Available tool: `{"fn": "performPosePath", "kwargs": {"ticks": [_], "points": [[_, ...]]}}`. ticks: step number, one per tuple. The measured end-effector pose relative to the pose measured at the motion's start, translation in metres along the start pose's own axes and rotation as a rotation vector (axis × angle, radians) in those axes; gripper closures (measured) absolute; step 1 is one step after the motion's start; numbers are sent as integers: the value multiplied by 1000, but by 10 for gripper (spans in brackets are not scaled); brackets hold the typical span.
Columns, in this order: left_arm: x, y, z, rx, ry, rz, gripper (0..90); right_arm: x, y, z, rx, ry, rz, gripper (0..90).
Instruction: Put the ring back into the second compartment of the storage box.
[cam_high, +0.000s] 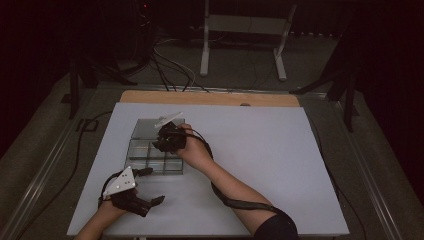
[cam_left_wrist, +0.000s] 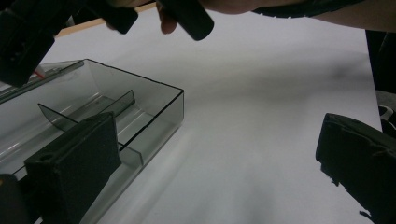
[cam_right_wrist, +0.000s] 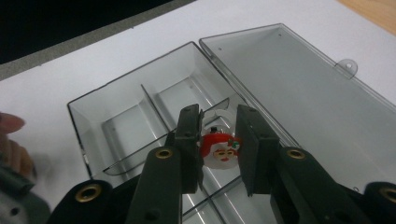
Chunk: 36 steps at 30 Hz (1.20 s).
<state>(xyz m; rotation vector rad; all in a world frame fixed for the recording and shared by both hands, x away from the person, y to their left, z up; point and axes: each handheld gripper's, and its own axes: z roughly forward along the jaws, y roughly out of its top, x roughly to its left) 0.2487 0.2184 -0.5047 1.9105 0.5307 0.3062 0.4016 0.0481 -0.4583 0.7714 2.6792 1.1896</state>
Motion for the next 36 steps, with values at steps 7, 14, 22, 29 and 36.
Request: {"fn": "performPosePath", "kwargs": {"ticks": [7,14,22,29,36], "points": [[0,0,0,-2,-3,-3,8,-4,-2,10,13,10,41,710],[0,0,0,0,0,-2,8,-5,-5,19,26,15,50,706],[0,0,0,1,-3,-2,8,-8,-11,27,29,38,98,701],[0,0,1,6,-4,-1,8,-9,-11,27,29,49,116,697],[0,0,1,7,-4,-3,8,-8,-11,26,21,54,107,650]]}}
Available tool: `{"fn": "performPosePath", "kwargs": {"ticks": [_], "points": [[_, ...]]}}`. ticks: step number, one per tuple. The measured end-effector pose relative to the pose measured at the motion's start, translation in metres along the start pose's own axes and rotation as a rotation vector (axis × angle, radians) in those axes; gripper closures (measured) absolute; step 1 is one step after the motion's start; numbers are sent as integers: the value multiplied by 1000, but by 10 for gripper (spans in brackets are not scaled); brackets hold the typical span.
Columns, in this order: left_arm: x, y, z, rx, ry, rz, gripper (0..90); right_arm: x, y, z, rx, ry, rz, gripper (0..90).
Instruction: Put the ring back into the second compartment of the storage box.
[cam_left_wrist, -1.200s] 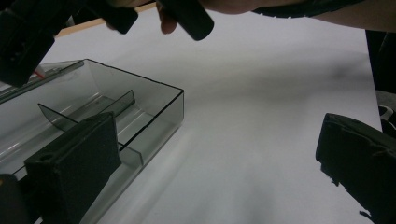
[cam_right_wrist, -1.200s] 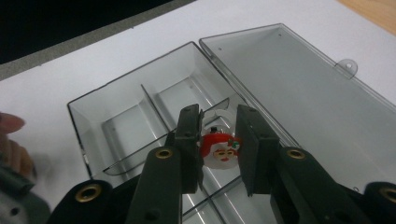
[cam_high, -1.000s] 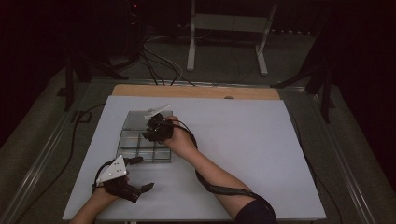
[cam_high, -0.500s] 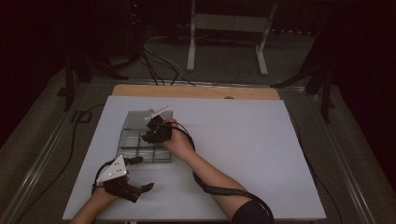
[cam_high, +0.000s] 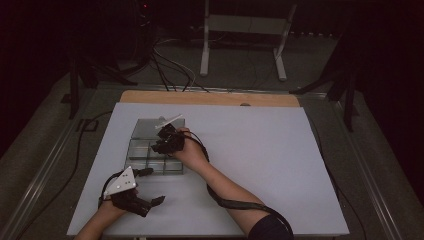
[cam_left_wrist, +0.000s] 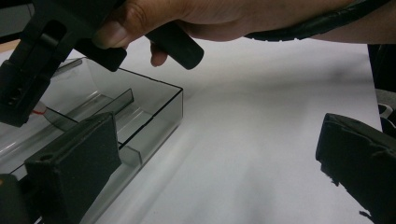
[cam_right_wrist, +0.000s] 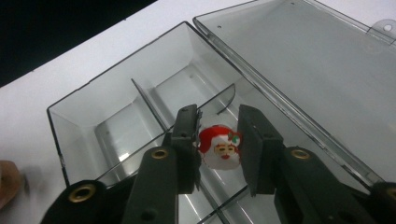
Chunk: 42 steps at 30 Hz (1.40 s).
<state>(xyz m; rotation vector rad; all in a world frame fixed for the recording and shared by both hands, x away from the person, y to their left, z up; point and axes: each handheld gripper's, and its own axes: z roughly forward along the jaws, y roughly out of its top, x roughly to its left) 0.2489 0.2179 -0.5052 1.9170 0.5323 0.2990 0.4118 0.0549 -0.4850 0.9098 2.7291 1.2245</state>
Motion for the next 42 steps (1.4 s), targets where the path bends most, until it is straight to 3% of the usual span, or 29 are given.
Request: {"fn": "performPosePath", "kwargs": {"ticks": [3,5,10,13,22,32,42], "points": [[0,0,0,0,-1,0,8,2,0,-2,-16,20,-16,468],[0,0,0,1,-1,-1,8,3,0,-4,-25,23,-20,394],[0,0,0,1,-1,1,8,1,0,-12,-63,103,-18,218],[0,0,1,2,0,-1,8,0,-1,-19,-92,130,-2,185],[0,0,1,4,0,0,8,-6,-7,-42,-119,133,12,153],[0,0,2,5,-2,1,8,-15,-18,-72,-122,86,-12,145],[0,0,2,9,0,4,8,-23,-35,-101,-142,42,-5,137]]}}
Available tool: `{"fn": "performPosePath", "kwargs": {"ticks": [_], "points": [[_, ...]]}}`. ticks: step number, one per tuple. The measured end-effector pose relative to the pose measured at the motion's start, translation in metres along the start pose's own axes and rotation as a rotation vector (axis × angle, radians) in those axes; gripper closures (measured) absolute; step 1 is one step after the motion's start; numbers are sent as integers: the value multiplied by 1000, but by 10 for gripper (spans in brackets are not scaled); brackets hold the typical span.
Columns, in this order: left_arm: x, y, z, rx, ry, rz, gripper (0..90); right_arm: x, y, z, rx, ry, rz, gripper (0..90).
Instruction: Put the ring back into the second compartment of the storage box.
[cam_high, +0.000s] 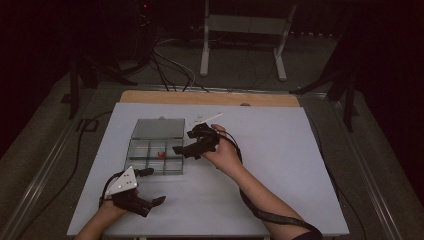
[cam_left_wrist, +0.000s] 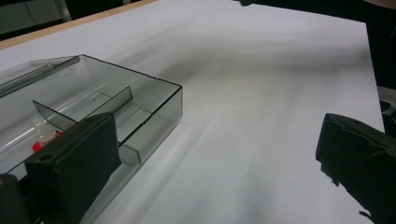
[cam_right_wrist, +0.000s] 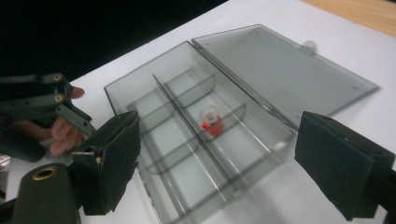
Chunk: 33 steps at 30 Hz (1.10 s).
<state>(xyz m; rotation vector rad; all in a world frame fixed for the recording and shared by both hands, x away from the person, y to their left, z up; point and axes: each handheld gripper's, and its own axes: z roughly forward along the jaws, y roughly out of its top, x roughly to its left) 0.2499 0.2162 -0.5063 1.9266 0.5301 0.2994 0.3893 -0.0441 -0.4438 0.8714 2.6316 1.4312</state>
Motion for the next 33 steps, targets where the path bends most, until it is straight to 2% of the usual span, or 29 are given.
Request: {"fn": "performPosePath", "kwargs": {"ticks": [8,15,19,22,33], "points": [[0,0,0,1,0,-1,8,-9,-18,-27,3,-63,-20,136],[0,0,0,0,-1,-1,8,-16,-40,-46,15,-84,-2,129],[0,0,0,2,1,-1,8,-20,-52,-56,9,-87,22,128],[0,0,0,3,0,0,8,-25,-69,-70,0,-101,49,128],[0,0,0,3,1,-2,8,-36,-113,-96,3,-135,101,129]]}}
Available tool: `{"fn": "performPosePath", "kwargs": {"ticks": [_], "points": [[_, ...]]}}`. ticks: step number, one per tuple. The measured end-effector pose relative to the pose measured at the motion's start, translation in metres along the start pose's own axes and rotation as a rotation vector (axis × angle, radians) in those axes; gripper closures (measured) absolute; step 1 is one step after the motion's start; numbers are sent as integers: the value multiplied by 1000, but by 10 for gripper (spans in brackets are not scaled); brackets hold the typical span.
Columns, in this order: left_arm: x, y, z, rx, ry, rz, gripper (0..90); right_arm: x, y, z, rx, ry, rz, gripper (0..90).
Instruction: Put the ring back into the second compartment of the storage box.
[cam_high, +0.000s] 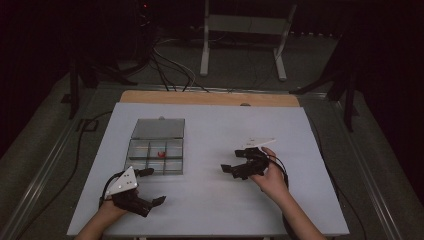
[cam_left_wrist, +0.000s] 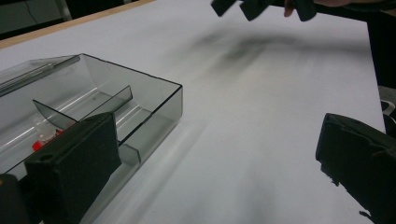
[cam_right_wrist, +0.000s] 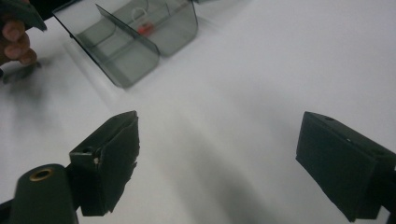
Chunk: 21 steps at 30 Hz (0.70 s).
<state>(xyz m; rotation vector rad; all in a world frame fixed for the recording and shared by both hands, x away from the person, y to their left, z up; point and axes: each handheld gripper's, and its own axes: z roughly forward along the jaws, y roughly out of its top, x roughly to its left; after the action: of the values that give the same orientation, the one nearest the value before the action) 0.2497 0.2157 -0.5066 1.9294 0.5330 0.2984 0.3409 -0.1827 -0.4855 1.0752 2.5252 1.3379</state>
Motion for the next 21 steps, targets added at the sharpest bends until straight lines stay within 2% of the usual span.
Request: {"fn": "performPosePath", "kwargs": {"ticks": [4,9,16,21], "points": [[0,0,0,1,0,2,8,-4,-13,-11,3,-2,5,129],[0,0,0,3,2,3,8,-5,-26,-29,-30,-18,17,126],[-1,0,1,7,1,6,8,-6,-50,-47,-14,-51,34,126],[0,0,1,8,1,2,8,-9,-63,-54,-13,-51,62,128]]}}
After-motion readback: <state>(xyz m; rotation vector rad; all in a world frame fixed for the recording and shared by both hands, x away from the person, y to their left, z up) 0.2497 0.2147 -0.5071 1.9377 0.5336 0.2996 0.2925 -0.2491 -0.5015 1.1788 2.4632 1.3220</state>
